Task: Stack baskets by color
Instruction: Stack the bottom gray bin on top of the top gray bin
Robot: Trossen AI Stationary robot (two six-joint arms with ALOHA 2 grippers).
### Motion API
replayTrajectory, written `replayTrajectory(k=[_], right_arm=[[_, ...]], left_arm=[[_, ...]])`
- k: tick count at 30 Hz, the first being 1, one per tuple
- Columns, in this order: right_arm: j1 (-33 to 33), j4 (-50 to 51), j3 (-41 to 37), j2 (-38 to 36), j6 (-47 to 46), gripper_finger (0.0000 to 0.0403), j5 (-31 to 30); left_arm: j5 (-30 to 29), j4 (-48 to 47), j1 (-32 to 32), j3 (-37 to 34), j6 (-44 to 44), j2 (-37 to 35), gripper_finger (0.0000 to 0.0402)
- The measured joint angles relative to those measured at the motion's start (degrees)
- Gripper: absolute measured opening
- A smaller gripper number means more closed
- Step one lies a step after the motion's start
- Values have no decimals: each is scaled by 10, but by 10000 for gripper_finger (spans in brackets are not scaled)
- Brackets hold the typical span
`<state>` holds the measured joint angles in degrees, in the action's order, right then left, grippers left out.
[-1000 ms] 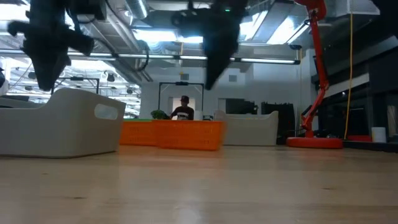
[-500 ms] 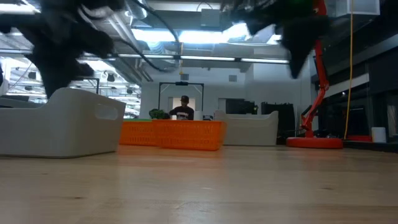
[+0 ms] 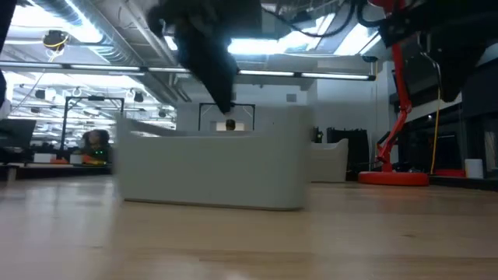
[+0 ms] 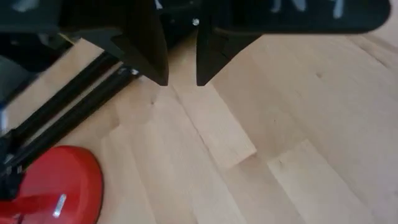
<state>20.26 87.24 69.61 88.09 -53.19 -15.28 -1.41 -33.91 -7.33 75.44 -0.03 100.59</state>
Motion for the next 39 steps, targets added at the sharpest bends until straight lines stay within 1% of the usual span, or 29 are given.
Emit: replayTrajectory(k=[3,5,7,9,11,13,16,18,19,20,22,24,26,28,30,35,37,39], right_arm=[[7,-50,-36,-25,-2,84,3],[10,-96,-54,-39,28,84,21],[10,-142,-65,-46,69,84,47],[10,-175,-72,-51,105,84,59],[10,-192,-73,-52,132,84,59],[10,-206,-73,-52,150,84,59],[10,-224,-73,-51,176,84,55],[10,-244,-69,-51,199,84,33],[10,-270,-69,-51,216,84,9],[8,-303,-69,-51,234,84,-19],[-1,-381,-68,-51,269,84,-44],[-10,-456,-68,-50,305,84,-33],[-19,-528,-67,-50,327,84,-9],[-30,-558,-60,-50,338,84,10],[-38,-558,-38,-42,340,84,12],[-52,-554,27,-1,352,84,23],[-55,-543,54,25,367,84,38],[-59,-549,86,56,374,84,49]], left_arm=[[-33,-136,-7,58,-18,-4,0],[-49,-228,-8,80,-40,-14,0],[-68,-290,-8,93,-66,-21,0],[-79,-355,-8,91,-95,-39,0],[-91,-400,-9,80,-120,-64,0],[-111,-415,-11,55,-144,-101,0],[-134,-415,-9,-17,-191,-185,0],[-145,-392,-9,-77,-233,-252,0],[-146,-371,-8,-112,-251,-290,0],[-146,-354,-6,-150,-267,-327,0],[-147,-308,-5,-224,-298,-395,0],[-147,-231,-6,-300,-327,-464,0],[-151,-170,-11,-369,-344,-527,0],[-164,-68,-20,-417,-324,-572,0],[-179,-20,-30,-451,-282,-608,0],[-255,110,-41,-517,-182,-672,0],[-264,177,-41,-551,-155,-693,0],[-264,219,-41,-589,-124,-715,0]])
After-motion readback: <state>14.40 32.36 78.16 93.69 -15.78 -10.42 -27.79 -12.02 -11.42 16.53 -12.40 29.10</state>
